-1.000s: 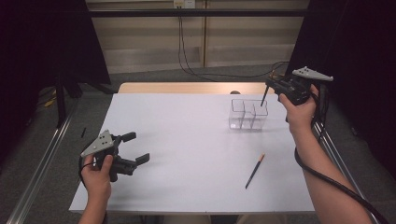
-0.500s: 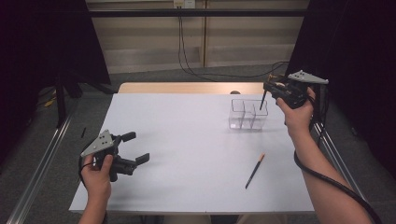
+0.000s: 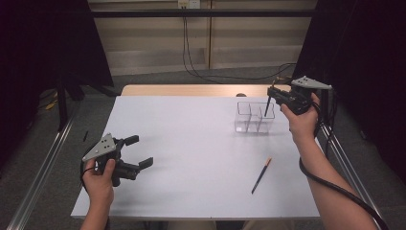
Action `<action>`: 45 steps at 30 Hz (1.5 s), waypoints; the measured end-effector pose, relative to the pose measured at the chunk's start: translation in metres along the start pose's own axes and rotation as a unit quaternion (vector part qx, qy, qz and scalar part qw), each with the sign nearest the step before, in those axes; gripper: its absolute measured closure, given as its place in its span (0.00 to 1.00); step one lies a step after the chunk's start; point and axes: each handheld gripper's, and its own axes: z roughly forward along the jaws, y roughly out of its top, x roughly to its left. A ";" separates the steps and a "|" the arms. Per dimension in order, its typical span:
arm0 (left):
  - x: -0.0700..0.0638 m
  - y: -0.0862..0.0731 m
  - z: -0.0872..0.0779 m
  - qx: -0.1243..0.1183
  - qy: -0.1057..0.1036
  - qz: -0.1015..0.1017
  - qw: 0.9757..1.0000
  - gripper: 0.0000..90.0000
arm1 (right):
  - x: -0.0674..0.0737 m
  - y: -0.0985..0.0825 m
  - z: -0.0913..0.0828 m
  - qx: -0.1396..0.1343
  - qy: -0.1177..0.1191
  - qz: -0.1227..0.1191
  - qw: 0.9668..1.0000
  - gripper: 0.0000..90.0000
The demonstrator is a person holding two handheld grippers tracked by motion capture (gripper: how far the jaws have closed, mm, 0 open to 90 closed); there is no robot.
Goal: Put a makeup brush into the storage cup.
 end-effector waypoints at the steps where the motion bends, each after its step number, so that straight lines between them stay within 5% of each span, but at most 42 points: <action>1: 0.000 0.000 0.000 -0.001 0.000 -0.001 1.000 0.00 | 0.000 0.000 0.000 0.000 0.000 0.001 1.000 0.93; 39: 0.000 0.000 0.000 0.007 0.006 0.006 1.000 0.00 | -0.002 -0.021 0.002 0.013 0.003 0.008 1.000 0.92; 45: 0.000 0.000 0.000 0.006 0.007 0.005 1.000 0.00 | 0.000 -0.021 0.001 0.012 -0.001 0.009 1.000 0.60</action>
